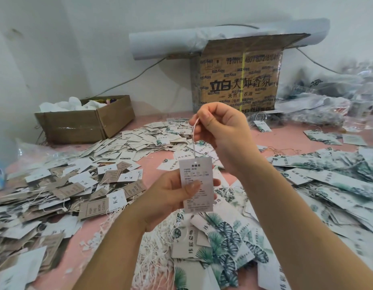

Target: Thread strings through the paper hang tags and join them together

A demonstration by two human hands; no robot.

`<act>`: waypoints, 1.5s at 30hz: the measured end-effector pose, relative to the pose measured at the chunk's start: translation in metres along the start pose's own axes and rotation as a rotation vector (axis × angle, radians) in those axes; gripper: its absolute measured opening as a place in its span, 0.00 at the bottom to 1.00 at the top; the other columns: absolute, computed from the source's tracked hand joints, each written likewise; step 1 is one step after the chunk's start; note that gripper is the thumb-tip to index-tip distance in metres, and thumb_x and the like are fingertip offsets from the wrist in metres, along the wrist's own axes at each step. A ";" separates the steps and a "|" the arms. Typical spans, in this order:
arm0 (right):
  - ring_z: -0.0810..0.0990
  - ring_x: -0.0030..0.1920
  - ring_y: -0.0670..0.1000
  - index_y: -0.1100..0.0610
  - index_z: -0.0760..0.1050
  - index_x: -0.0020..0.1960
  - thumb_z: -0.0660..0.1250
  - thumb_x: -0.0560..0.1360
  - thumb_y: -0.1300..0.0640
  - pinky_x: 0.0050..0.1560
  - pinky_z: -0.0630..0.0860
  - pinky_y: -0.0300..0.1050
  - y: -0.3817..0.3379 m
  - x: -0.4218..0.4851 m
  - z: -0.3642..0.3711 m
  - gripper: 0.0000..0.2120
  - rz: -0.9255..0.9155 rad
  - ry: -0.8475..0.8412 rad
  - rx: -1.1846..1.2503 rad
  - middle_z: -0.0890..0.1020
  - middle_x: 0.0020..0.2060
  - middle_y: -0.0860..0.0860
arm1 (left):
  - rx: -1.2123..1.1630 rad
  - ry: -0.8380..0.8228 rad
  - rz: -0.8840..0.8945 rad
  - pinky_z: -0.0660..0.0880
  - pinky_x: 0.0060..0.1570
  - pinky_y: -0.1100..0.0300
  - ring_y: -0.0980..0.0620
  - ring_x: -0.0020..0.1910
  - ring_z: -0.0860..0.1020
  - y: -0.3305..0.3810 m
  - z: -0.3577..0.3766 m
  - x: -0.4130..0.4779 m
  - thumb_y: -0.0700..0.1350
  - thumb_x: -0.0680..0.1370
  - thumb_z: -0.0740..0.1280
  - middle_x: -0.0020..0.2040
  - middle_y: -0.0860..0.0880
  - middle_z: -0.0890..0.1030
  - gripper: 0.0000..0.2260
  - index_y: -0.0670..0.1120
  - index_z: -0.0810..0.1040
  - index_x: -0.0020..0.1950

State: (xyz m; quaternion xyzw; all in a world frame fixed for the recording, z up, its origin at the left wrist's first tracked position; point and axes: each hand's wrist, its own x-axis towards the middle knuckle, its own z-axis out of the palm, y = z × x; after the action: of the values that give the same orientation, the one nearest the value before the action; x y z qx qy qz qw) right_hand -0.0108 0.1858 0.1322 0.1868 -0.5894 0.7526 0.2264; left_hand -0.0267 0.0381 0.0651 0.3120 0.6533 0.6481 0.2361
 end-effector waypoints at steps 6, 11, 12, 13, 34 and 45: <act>0.72 0.27 0.46 0.60 0.71 0.39 0.58 0.79 0.66 0.26 0.70 0.37 -0.001 0.000 -0.004 0.10 -0.022 0.015 -0.106 0.80 0.30 0.50 | -0.256 0.116 -0.033 0.76 0.53 0.38 0.41 0.55 0.80 0.000 0.001 0.004 0.47 0.74 0.59 0.55 0.43 0.82 0.17 0.48 0.73 0.62; 0.72 0.26 0.45 0.59 0.73 0.39 0.63 0.76 0.66 0.26 0.68 0.36 0.002 0.000 -0.009 0.08 0.101 -0.161 -0.360 0.80 0.28 0.49 | -0.464 0.216 0.016 0.78 0.44 0.37 0.46 0.42 0.82 0.009 -0.003 0.005 0.55 0.70 0.60 0.43 0.45 0.78 0.20 0.47 0.73 0.58; 0.73 0.26 0.45 0.59 0.73 0.39 0.63 0.76 0.66 0.26 0.69 0.36 0.005 0.000 -0.008 0.07 0.131 -0.181 -0.413 0.80 0.29 0.50 | -0.442 0.240 0.030 0.79 0.43 0.42 0.50 0.38 0.80 0.011 -0.004 0.005 0.60 0.68 0.59 0.41 0.47 0.76 0.23 0.47 0.73 0.56; 0.74 0.27 0.45 0.59 0.73 0.40 0.63 0.76 0.66 0.27 0.70 0.37 0.009 -0.001 -0.005 0.07 0.156 -0.193 -0.452 0.80 0.29 0.50 | -0.403 0.257 0.043 0.79 0.41 0.47 0.53 0.36 0.77 0.014 -0.004 0.004 0.64 0.66 0.58 0.40 0.50 0.73 0.26 0.48 0.73 0.55; 0.81 0.43 0.52 0.59 0.76 0.43 0.69 0.74 0.57 0.45 0.76 0.43 0.024 0.001 -0.024 0.06 0.541 -0.320 -0.598 0.83 0.38 0.52 | 0.493 0.286 -0.102 0.75 0.41 0.63 0.56 0.45 0.79 0.013 -0.022 -0.003 0.41 0.76 0.67 0.49 0.51 0.79 0.11 0.55 0.76 0.55; 0.84 0.38 0.50 0.58 0.73 0.43 0.68 0.73 0.63 0.36 0.81 0.43 0.017 -0.002 -0.044 0.03 0.817 -0.661 -0.692 0.84 0.35 0.49 | 0.937 0.012 -0.393 0.72 0.35 0.63 0.59 0.35 0.73 0.003 -0.031 -0.008 0.29 0.70 0.62 0.44 0.55 0.77 0.21 0.57 0.81 0.41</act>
State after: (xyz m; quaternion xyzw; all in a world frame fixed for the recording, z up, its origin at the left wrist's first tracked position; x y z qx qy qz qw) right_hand -0.0199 0.2248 0.1069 0.0852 -0.8615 0.4466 -0.2262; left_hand -0.0429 0.0103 0.0688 0.2519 0.9216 0.2307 0.1843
